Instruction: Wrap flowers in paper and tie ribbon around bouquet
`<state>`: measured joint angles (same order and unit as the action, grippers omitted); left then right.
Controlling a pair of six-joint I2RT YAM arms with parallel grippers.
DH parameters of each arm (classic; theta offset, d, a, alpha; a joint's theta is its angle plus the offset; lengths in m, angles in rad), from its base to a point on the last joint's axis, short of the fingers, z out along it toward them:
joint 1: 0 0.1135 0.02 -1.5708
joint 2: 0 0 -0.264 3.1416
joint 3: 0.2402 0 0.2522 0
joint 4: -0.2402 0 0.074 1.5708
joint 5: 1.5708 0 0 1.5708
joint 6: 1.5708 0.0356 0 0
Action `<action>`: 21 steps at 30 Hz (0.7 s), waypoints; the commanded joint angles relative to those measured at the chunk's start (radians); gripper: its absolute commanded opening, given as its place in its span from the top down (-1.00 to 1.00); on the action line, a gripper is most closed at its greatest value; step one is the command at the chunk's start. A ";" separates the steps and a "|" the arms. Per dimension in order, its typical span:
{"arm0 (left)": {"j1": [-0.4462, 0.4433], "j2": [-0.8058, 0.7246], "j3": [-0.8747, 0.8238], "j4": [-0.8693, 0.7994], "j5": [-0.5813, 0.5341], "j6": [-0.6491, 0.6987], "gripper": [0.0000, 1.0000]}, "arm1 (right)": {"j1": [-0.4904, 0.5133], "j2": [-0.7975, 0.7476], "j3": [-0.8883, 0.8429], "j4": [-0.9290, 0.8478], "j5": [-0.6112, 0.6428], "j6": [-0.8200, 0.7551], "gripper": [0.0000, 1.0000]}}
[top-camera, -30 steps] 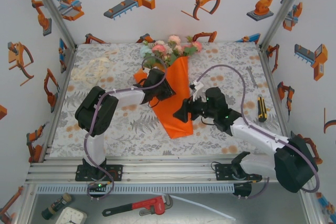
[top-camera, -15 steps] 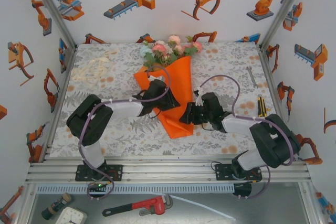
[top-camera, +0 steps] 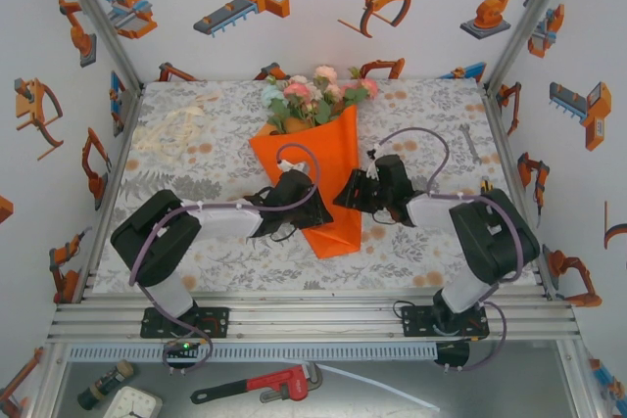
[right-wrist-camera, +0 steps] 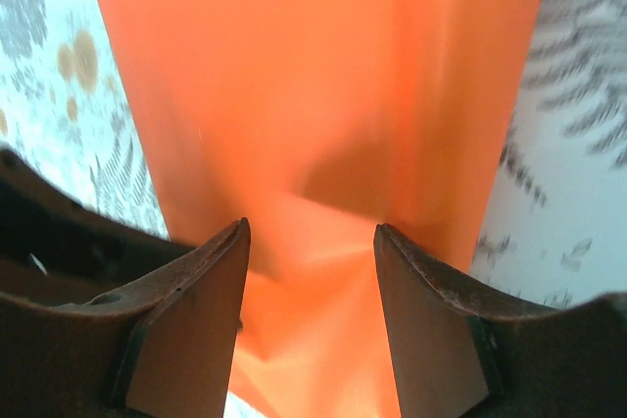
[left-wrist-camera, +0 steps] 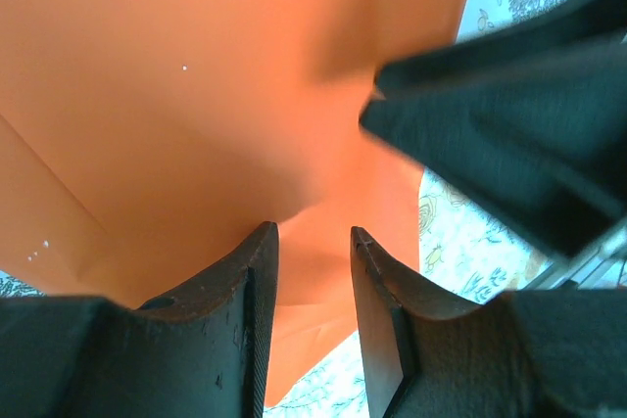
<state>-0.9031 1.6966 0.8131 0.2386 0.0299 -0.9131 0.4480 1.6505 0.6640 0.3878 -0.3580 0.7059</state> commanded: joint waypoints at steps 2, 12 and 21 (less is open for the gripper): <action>-0.005 -0.009 -0.014 -0.015 0.005 0.042 0.24 | -0.071 0.123 0.124 0.108 -0.018 0.093 -0.05; -0.006 0.002 -0.031 0.029 0.008 0.016 0.24 | -0.204 0.397 0.398 0.215 -0.128 0.127 -0.06; -0.008 0.019 -0.025 0.044 0.017 0.013 0.24 | -0.275 0.545 0.610 0.220 -0.178 0.135 -0.07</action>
<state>-0.9039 1.7016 0.7963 0.2798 0.0387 -0.9054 0.1902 2.1567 1.2068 0.5743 -0.5083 0.8330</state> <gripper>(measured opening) 0.379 0.533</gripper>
